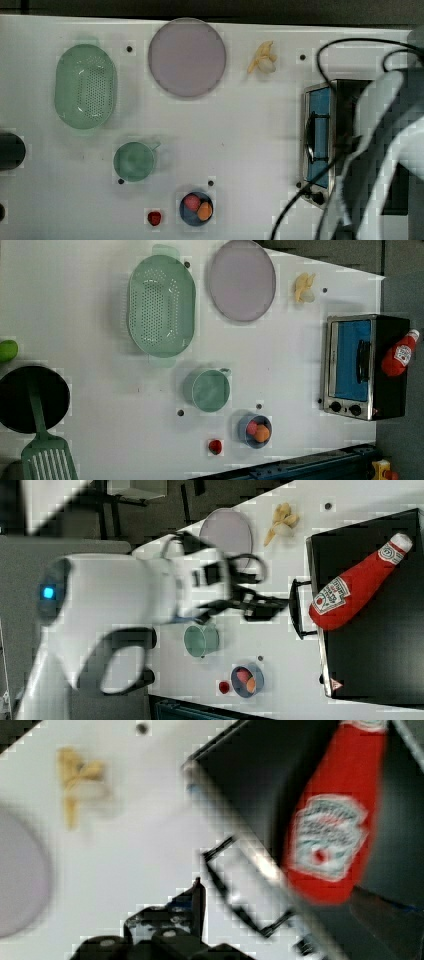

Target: Pick ketchup from table and place on oven.

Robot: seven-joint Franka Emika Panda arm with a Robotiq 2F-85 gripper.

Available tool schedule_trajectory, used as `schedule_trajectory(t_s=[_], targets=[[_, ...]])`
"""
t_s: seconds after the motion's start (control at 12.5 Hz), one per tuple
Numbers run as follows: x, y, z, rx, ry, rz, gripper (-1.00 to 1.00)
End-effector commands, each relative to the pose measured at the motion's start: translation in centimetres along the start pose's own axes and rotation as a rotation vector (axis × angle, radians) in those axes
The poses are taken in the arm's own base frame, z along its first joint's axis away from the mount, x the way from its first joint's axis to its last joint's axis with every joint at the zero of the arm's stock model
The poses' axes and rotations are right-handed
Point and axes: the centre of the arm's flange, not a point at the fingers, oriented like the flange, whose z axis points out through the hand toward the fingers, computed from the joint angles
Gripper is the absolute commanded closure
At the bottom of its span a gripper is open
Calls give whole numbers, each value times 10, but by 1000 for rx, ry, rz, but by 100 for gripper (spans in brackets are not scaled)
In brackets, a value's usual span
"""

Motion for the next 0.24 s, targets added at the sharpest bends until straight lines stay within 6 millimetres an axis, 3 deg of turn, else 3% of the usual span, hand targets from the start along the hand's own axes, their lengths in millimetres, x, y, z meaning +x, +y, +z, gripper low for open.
schedule_trajectory(t_s=[0.08,0.24], targets=[[-49,-132,-43,54,53,34,-100],[-79,-178,-55,66,34,138,-100]])
